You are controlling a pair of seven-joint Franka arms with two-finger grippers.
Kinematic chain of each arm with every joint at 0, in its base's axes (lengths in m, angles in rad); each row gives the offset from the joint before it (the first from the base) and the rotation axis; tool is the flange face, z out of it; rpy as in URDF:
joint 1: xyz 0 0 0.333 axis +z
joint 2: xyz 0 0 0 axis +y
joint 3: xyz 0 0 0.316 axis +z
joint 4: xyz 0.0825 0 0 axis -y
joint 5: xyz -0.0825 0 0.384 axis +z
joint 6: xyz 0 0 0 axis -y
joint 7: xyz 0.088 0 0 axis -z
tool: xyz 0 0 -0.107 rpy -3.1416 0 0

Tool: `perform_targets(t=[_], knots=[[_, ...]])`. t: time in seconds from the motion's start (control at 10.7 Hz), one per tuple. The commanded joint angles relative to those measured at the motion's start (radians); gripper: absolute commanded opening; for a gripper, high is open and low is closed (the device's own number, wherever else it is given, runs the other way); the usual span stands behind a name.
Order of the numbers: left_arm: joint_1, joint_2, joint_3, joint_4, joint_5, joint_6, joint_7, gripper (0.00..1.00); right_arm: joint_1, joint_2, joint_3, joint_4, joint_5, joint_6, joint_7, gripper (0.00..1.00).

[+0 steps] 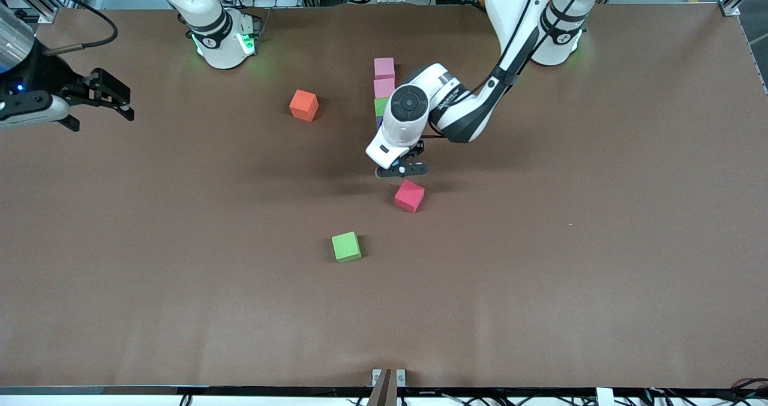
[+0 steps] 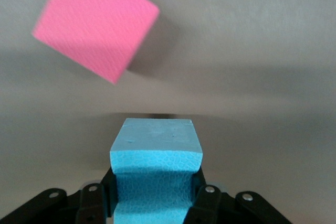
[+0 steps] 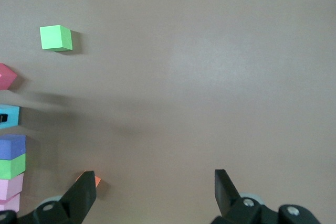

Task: Arrange blocks into number 1
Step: 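Carry the cyan cube with the left gripper to the purple cube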

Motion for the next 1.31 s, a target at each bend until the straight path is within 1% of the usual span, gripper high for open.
perform_targets(t=[0.0,0.37,0.65,0.84,1.12,1.22], knots=[[-0.005,0.000,-0.029,-0.021,0.042,0.008,-0.059,0.00,-0.022,0.032,0.011,0.052,0.012,-0.032,-0.010,1.00],[-0.001,0.002,-0.035,-0.047,0.072,0.008,-0.061,0.00,-0.005,0.034,0.015,0.059,0.019,-0.035,-0.009,1.00],[-0.001,0.008,-0.035,-0.044,0.072,0.010,-0.062,0.00,0.010,0.035,0.012,0.056,0.008,-0.033,0.002,1.00],[-0.001,0.009,-0.041,-0.041,0.070,0.013,-0.062,0.00,0.012,0.035,0.014,0.049,0.005,-0.030,0.106,1.00],[0.001,0.012,-0.048,-0.041,0.070,0.030,-0.062,0.00,0.001,0.034,0.009,0.047,0.003,-0.026,0.112,1.00],[0.001,0.017,-0.048,-0.041,0.069,0.030,-0.062,0.00,-0.019,0.035,0.006,0.049,0.003,-0.018,0.112,1.00]])
